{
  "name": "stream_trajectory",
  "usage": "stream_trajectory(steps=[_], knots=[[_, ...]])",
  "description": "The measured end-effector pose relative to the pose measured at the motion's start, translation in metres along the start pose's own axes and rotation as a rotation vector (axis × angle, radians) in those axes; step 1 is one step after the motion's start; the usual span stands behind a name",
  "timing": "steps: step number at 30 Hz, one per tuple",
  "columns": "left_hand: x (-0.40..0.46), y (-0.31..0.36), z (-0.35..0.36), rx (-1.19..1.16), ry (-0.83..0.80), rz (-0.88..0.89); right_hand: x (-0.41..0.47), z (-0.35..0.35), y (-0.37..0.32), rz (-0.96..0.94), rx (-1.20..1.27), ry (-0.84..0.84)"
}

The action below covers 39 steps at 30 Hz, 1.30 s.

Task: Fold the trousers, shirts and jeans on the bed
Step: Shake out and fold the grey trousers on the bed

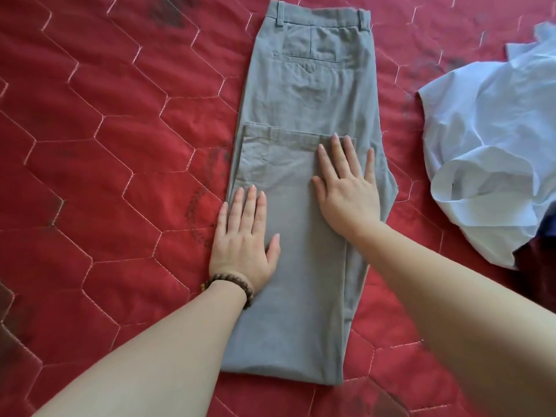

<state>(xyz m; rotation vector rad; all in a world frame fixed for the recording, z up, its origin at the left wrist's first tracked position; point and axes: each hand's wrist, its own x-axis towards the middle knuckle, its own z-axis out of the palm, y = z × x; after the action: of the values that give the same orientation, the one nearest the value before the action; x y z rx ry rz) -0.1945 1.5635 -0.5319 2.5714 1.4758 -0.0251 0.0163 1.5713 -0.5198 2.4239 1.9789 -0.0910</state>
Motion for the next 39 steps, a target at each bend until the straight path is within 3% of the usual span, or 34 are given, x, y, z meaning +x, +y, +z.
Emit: stream_trajectory(steps=[2, 4, 6, 9, 11, 14, 16, 17, 19, 21, 23, 27, 29, 31, 32, 35, 36, 39], knots=[[0.000, -0.001, 0.000, 0.002, -0.015, -0.001, 0.001, -0.001, -0.026, -0.232, 0.147, 0.069], [0.001, -0.001, 0.000, 0.001, -0.023, -0.005, 0.000, 0.002, -0.052, -0.520, 0.263, -0.049], [0.001, -0.001, 0.001, -0.002, -0.034, -0.010, 0.015, 0.003, -0.056, -0.639, 0.220, -0.191], [0.002, -0.001, 0.002, 0.002, -0.036, -0.015, 0.058, 0.001, -0.038, -0.750, -0.027, -0.213], [0.002, -0.001, 0.001, 0.004, -0.029, -0.013, 0.086, 0.000, -0.021, -0.649, -0.115, -0.192], [0.001, -0.002, 0.001, -0.005, -0.034, -0.014, 0.117, -0.010, -0.003, -0.120, -0.027, -0.095], [0.001, -0.002, 0.000, -0.012, -0.042, -0.011, 0.114, -0.017, -0.001, 0.027, 0.004, 0.073], [0.002, -0.002, 0.000, -0.010, -0.048, -0.008, 0.102, -0.018, -0.007, -0.058, 0.020, 0.156], [0.002, -0.002, 0.000, -0.005, -0.059, -0.003, 0.060, -0.013, -0.026, -0.449, 0.084, 0.170], [0.001, -0.002, 0.000, -0.007, -0.063, -0.001, 0.019, 0.000, -0.032, -0.732, 0.021, -0.023], [0.001, -0.002, 0.002, -0.012, -0.064, 0.001, 0.023, 0.004, -0.007, -0.628, -0.045, -0.115], [0.000, -0.003, 0.005, -0.014, -0.046, 0.003, 0.061, -0.006, 0.071, -0.116, -0.127, -0.143], [0.000, -0.004, 0.005, -0.012, -0.043, 0.005, 0.056, -0.011, 0.085, 0.024, -0.133, -0.078], [0.000, -0.003, 0.004, -0.010, -0.043, 0.005, 0.034, -0.014, 0.060, 0.033, -0.072, 0.043], [0.000, -0.003, 0.003, -0.011, -0.048, 0.005, 0.017, -0.014, 0.041, -0.051, -0.008, 0.072], [0.001, -0.002, 0.002, -0.009, -0.061, 0.003, -0.043, 0.003, 0.016, -0.385, -0.030, -0.043], [0.001, -0.002, 0.003, -0.003, -0.057, 0.007, -0.051, 0.005, 0.029, -0.369, -0.072, -0.085], [-0.001, -0.003, 0.005, -0.001, -0.046, 0.003, -0.044, 0.002, 0.089, -0.017, -0.113, -0.142]])
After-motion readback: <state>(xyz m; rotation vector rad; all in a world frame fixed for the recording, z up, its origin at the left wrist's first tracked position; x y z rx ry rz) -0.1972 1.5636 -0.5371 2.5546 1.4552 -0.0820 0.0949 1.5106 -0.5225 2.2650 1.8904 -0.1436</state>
